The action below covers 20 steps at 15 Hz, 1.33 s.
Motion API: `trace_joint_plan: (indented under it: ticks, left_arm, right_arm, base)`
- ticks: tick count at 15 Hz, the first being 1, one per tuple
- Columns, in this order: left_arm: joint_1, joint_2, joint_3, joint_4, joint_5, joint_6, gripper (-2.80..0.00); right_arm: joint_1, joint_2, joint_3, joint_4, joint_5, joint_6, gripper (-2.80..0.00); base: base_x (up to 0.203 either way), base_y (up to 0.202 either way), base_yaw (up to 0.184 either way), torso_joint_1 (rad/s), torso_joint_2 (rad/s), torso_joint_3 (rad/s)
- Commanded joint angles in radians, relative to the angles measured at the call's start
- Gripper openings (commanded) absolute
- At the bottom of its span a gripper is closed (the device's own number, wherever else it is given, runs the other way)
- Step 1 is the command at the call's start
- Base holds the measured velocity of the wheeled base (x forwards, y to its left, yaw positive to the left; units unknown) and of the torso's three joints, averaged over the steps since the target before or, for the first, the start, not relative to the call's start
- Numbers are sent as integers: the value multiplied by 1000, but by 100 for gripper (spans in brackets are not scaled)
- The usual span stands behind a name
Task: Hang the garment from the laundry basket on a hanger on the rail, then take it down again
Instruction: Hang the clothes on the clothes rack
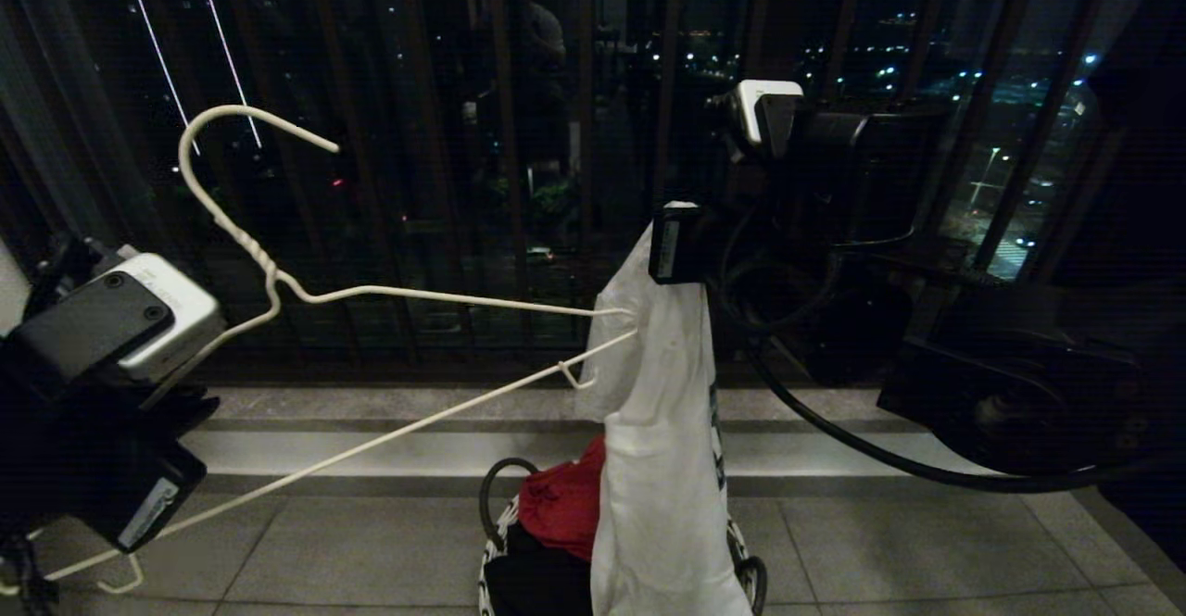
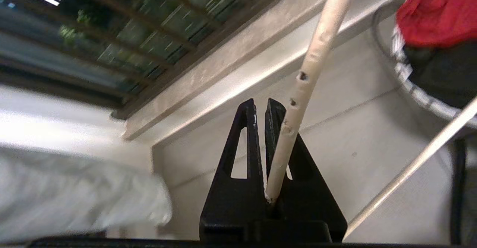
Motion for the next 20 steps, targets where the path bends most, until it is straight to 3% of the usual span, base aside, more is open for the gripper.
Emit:
trace_joint_plan:
  ticks: [1,7,14,18,20]
  left_arm:
    - [-4,65,6,-37,0,-12,-280]
    - [-10,76,6,-43,-21,-18,-280]
    - [-11,150,6,-169,-17,-65,-280]
    - [-25,185,5,-175,11,-80,-280]
    - [-79,216,2,-175,65,-119,-280]
  right_arm:
    - [2,25,-27,6,-5,37,-280]
    - [2,46,-56,20,-7,86,-280]
    - [2,46,-65,33,-8,101,-280]
    - [2,44,-76,39,-12,117,-280]
    - [-2,46,-90,70,-12,119,-280]
  base:
    - [0,0,0,0,0,0]
    - [0,0,0,0,0,0]
    - [0,0,0,0,0,0]
    - [0,0,0,0,0,0]
    - [0,0,0,0,0,0]
